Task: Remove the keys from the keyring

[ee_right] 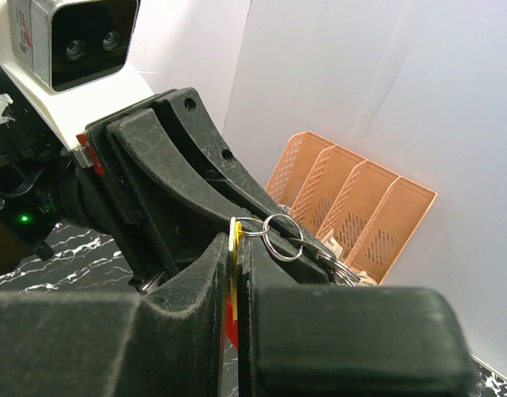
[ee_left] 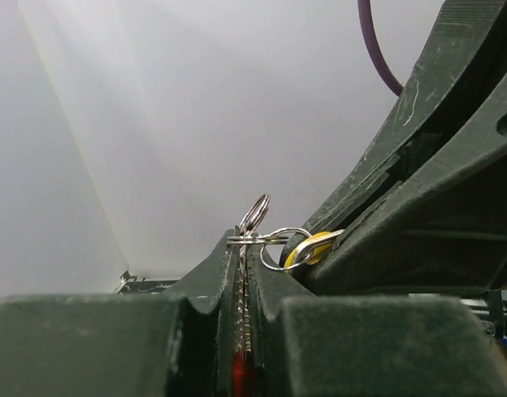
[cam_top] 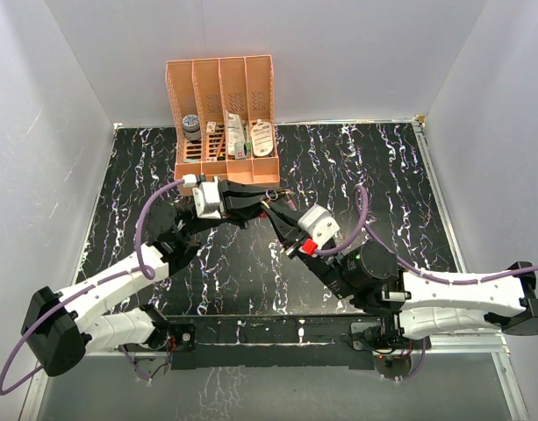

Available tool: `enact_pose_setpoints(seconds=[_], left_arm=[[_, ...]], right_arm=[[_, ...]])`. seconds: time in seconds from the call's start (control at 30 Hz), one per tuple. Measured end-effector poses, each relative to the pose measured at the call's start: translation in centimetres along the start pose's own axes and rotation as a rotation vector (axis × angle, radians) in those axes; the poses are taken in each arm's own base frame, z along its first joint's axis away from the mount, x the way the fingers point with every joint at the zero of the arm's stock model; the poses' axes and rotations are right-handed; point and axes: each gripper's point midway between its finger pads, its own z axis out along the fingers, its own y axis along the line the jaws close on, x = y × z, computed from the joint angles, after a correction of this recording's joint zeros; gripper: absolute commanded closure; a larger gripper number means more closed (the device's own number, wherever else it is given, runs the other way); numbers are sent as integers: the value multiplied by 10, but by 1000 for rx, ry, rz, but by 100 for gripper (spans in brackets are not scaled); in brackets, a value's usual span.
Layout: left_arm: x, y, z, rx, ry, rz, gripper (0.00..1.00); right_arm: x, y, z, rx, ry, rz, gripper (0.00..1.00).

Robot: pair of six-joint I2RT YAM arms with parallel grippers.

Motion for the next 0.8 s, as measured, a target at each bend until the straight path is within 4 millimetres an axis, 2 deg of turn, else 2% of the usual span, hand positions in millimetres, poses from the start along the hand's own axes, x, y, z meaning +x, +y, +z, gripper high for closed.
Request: enact_pose_setpoints(seconds=[0.37,0.5,0.7,0.8], left_arm=[[-5,-1,-3,-6,11,53,100],[-12,-3,-6,-10,13,86,100],[-33,-5,-13,-29,-3,158,100],[-35,-5,-15,-36,-1,173,100]], right_arm=[[-2,1,-2,-21,-4,15,100],[-5,-5,-7,-17,0,21,100],[-11,-23,-16,23,2,23,100],[-15,-24,-19,13,-8,29,100]])
